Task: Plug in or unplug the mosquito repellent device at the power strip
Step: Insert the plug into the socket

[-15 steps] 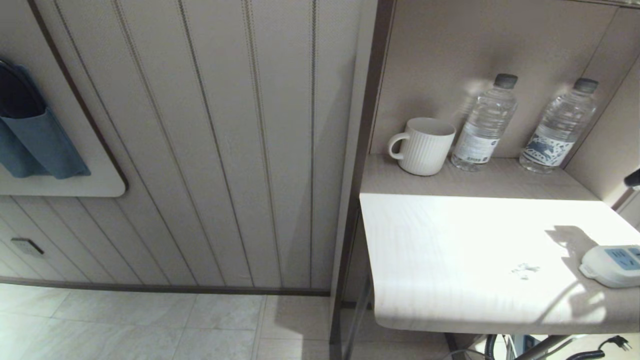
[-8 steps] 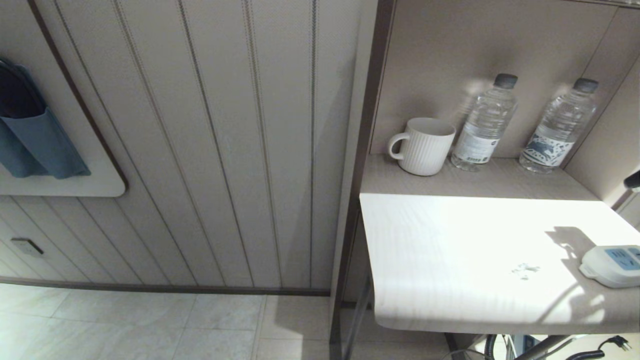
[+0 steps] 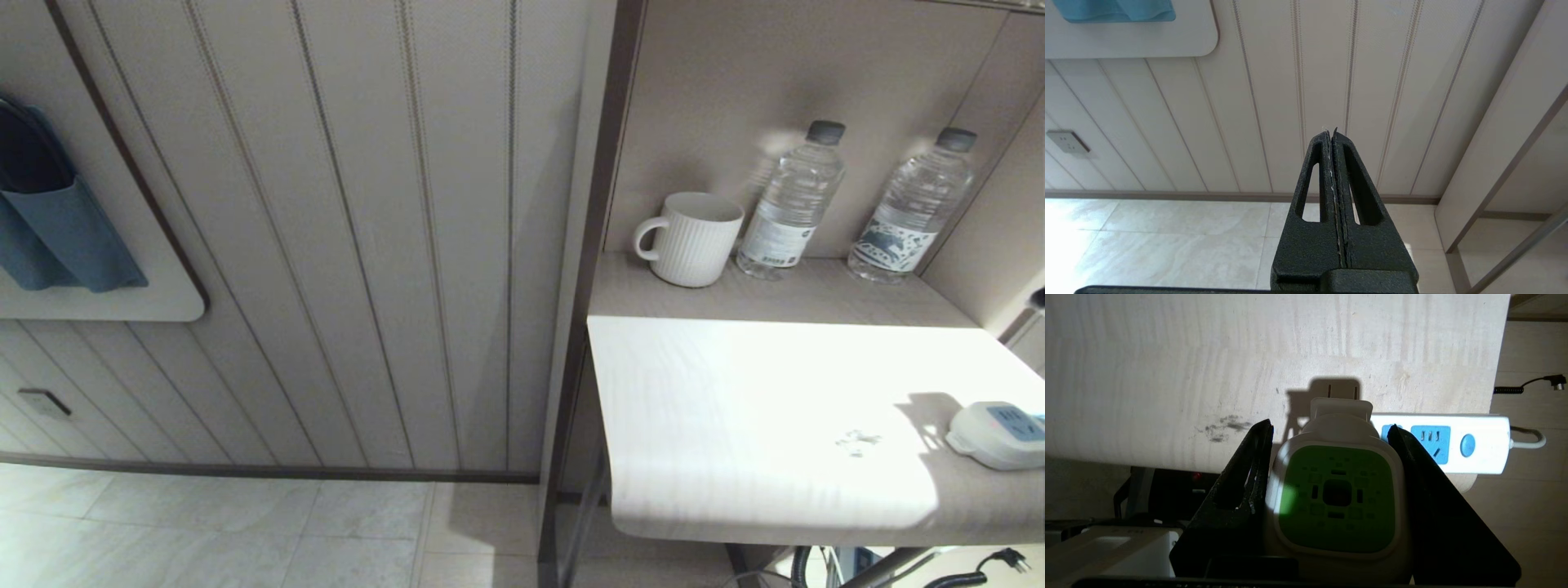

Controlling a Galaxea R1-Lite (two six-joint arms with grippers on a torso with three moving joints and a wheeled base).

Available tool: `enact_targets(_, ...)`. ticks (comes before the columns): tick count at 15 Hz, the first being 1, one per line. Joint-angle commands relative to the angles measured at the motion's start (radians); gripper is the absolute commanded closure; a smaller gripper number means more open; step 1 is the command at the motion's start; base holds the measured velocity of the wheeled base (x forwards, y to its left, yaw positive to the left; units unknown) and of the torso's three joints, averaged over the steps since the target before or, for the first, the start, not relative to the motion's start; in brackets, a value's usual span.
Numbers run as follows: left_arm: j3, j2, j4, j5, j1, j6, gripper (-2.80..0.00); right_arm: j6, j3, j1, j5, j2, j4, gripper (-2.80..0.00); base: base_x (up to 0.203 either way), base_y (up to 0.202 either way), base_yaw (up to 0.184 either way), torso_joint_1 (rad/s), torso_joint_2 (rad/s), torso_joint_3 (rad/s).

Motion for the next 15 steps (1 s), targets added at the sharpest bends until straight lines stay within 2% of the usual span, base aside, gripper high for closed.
enact_targets(1,0.0,0.001,-0.002,0.002,0.0,-0.002,0.0,-0.023,-0.002,0.0,0.003,-0.012,0.053,0.0,0.0,0.0,0.0,0.0,0.0,0.0)
enact_targets(6,0.0,0.001,-0.002,0.004,0.0,-0.002,0.0,-0.078,-0.001,-0.012,-0.03,0.003,0.149,0.0,0.0,0.0,0.0,0.04,-0.1,-0.064)
enact_targets(12,0.0,0.001,-0.002,0.004,0.0,-0.003,0.0,-0.135,-0.002,-0.012,-0.127,0.054,0.258,0.0,0.0,0.0,0.0,0.179,-0.45,-0.262)
enact_targets(15,0.0,0.001,-0.002,0.004,0.0,-0.003,0.0,-0.148,-0.002,-0.012,-0.133,0.101,0.262,0.0,0.0,0.0,0.0,0.215,-0.5,-0.279)
